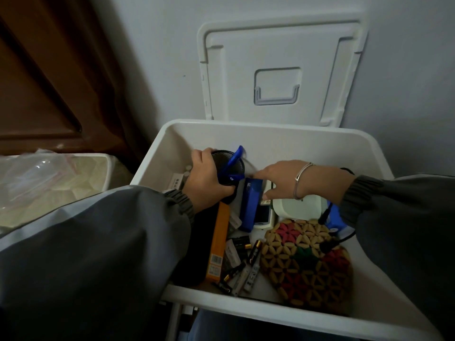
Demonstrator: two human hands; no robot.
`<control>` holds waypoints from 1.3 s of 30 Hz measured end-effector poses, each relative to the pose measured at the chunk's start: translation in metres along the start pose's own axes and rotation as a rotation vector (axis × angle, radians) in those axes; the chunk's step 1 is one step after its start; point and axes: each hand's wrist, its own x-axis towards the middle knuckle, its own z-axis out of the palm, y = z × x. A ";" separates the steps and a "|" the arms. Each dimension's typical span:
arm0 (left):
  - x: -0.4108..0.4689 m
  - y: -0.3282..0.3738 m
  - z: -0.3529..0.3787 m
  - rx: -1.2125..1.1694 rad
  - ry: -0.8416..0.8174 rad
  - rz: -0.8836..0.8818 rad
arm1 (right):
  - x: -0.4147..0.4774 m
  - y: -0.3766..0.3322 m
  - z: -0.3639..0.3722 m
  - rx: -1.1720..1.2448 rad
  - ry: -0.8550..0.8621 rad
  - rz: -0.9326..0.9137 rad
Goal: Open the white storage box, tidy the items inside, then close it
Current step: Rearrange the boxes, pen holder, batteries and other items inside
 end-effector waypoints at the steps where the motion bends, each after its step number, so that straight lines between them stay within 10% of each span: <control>1: 0.000 0.000 0.001 0.000 -0.005 -0.003 | 0.000 0.000 0.001 0.002 0.000 -0.005; 13: -0.012 0.015 -0.024 0.163 -0.124 -0.027 | 0.005 0.006 0.005 0.091 -0.013 -0.047; 18: -0.041 0.018 -0.079 0.441 -0.079 0.208 | -0.001 -0.002 -0.002 0.125 0.122 -0.050; 26: -0.086 0.002 -0.073 0.828 -0.356 0.087 | -0.028 -0.058 -0.011 0.142 0.343 -0.082; 33: -0.075 0.003 -0.057 0.842 -0.359 -0.056 | -0.038 -0.100 0.011 0.360 -0.026 -0.045; 39: -0.072 0.006 -0.061 0.851 -0.364 -0.067 | -0.025 -0.126 0.026 1.203 -0.275 0.310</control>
